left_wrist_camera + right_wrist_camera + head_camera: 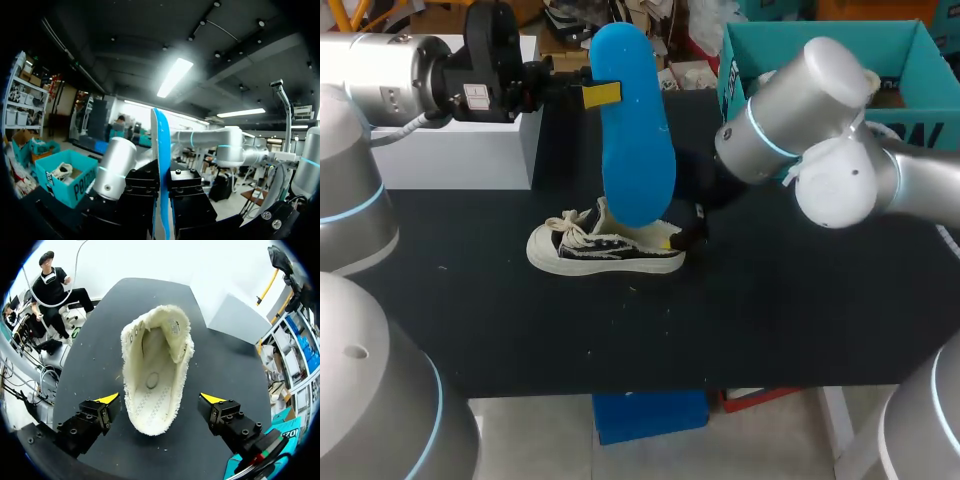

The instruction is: Take the shoe out of the shoebox, open the shoe tongue, remove and reinsert the insole, then place the shoe into the shoebox

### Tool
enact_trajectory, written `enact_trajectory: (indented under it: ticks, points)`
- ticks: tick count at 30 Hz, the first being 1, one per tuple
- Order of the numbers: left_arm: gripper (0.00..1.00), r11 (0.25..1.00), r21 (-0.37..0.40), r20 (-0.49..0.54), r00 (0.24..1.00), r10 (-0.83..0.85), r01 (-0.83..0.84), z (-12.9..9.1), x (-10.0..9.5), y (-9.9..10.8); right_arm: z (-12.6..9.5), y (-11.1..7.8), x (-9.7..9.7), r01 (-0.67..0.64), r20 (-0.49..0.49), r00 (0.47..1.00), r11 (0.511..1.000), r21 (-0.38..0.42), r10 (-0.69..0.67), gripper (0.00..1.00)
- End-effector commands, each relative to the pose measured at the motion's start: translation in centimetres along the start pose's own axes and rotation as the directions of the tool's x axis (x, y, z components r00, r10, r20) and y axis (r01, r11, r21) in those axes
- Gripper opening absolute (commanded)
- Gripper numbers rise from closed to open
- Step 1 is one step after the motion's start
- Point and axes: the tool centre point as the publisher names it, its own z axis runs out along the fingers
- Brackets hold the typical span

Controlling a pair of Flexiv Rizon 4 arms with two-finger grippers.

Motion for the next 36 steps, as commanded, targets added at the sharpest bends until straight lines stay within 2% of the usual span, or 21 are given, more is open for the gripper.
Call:
enact_trajectory:
  ticks: [1, 11, 36]
  points:
    - [0.00, 1.000, 0.001, 0.003, 1.000, 0.001, -0.001, 0.1, 0.0, 0.1, 0.4, -0.6, 0.2, -0.004, 0.009, 1.000, 0.994, -0.114, 0.005, 1.00]
    - [0.00, 1.000, 0.001, 0.003, 1.000, 0.001, -0.001, 0.1, 0.0, 0.1, 1.5, -1.1, 0.6, -0.035, 0.012, 0.999, 0.982, -0.184, 0.038, 1.00]
    - [0.00, 1.000, 0.001, 0.003, 1.000, 0.001, -0.001, 0.1, 0.0, 0.1, 4.0, -2.7, 1.9, -0.113, 0.007, 0.993, 0.962, -0.247, 0.118, 1.00]
